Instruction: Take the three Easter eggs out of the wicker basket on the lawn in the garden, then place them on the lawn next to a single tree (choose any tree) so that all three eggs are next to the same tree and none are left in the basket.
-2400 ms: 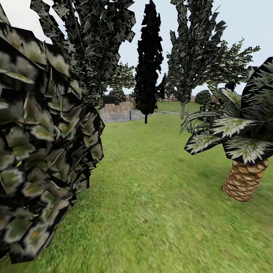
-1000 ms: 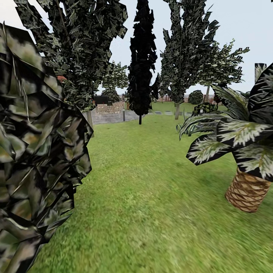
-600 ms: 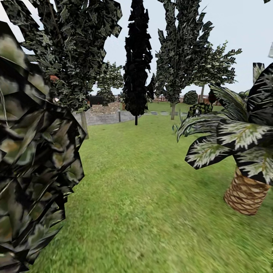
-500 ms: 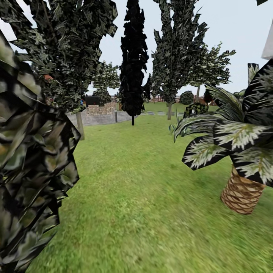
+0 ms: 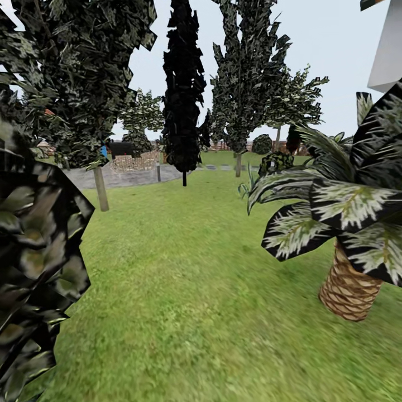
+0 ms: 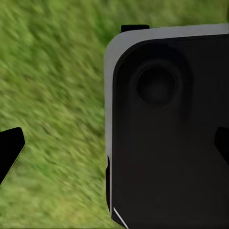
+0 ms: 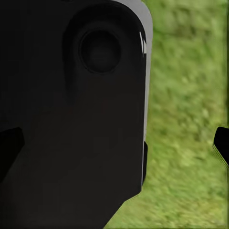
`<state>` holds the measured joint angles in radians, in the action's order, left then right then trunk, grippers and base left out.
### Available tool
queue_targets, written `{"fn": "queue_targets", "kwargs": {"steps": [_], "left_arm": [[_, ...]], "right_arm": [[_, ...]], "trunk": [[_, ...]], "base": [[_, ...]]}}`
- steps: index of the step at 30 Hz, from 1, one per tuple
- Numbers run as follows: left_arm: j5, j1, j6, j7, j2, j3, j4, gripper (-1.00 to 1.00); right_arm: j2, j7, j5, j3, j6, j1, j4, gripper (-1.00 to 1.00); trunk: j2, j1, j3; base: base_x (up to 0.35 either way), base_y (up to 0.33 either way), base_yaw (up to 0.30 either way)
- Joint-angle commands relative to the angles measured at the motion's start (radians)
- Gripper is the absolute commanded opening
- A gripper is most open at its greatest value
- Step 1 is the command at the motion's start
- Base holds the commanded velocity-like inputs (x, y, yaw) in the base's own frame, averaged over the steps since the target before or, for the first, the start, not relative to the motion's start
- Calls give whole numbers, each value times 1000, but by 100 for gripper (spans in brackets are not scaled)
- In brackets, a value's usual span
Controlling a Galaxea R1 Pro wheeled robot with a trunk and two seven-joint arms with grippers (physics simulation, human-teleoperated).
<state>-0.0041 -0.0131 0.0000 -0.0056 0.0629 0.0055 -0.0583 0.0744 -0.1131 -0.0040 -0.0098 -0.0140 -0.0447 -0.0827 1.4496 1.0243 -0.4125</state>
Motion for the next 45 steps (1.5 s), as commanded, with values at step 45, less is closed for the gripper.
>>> {"fn": "queue_targets", "kwargs": {"steps": [45], "left_arm": [[0, -1, -2, -1, 1, 0, -3, 100]], "right_arm": [[2, 0, -1, -1, -4, -1, -3, 100]], "trunk": [[0, 1, -1]], "base": [[345, 0, 35]]}}
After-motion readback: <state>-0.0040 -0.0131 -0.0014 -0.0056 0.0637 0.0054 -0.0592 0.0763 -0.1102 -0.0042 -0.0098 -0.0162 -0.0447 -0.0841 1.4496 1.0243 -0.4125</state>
